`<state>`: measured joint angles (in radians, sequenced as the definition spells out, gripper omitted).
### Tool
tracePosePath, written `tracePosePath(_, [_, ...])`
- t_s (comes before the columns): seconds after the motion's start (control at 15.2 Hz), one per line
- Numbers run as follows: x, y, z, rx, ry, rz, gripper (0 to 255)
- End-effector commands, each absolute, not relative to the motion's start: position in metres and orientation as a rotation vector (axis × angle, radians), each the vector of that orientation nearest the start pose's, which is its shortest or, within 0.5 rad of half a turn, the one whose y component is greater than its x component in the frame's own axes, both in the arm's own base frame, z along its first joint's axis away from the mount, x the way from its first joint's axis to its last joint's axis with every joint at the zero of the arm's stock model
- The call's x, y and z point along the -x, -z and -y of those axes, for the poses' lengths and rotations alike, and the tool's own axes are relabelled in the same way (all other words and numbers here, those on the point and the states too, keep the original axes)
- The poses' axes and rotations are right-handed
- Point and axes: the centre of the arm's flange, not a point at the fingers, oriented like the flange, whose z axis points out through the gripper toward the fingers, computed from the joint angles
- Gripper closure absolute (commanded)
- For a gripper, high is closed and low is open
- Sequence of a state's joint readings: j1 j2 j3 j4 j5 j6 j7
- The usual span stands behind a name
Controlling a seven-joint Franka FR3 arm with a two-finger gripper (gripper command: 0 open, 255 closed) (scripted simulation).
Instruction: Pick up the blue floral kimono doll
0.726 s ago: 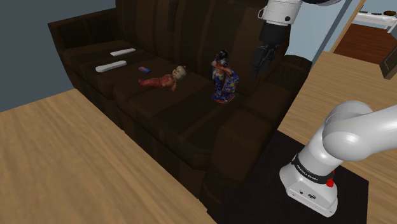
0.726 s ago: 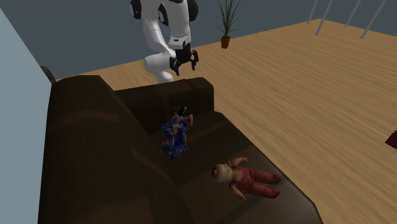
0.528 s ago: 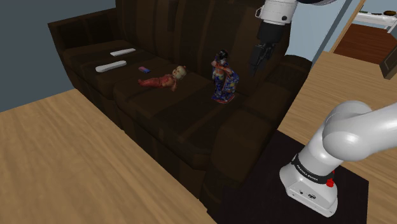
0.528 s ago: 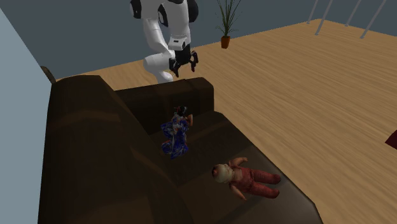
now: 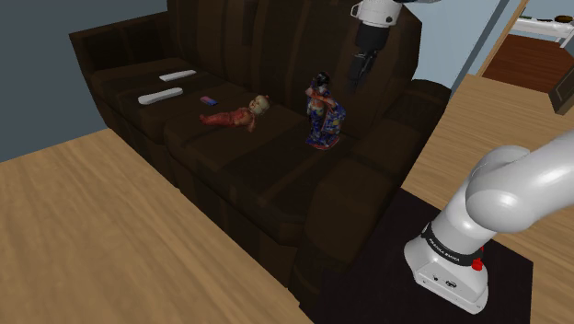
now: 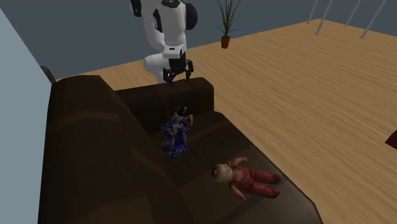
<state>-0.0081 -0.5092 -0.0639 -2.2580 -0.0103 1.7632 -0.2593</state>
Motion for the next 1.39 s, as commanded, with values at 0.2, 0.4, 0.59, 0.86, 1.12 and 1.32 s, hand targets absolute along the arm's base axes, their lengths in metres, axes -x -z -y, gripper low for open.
tracePosePath(0.2, [-0.456, -0.557, 0.062, 3.125, 0.059, 0.452, 0])
tracePosePath(0.4, [-0.489, -0.559, 0.076, 3.131, 0.078, 0.538, 0])
tracePosePath(0.59, [-0.523, -0.562, 0.089, 3.135, 0.097, 0.625, 0])
tracePosePath(0.86, [-0.535, -0.553, 0.093, 3.136, 0.104, 0.656, 0])
tracePosePath(1.12, [-0.535, -0.532, 0.093, 3.136, 0.104, 0.656, 0])
tracePosePath(1.32, [-0.535, -0.523, 0.093, 3.136, 0.104, 0.656, 0])
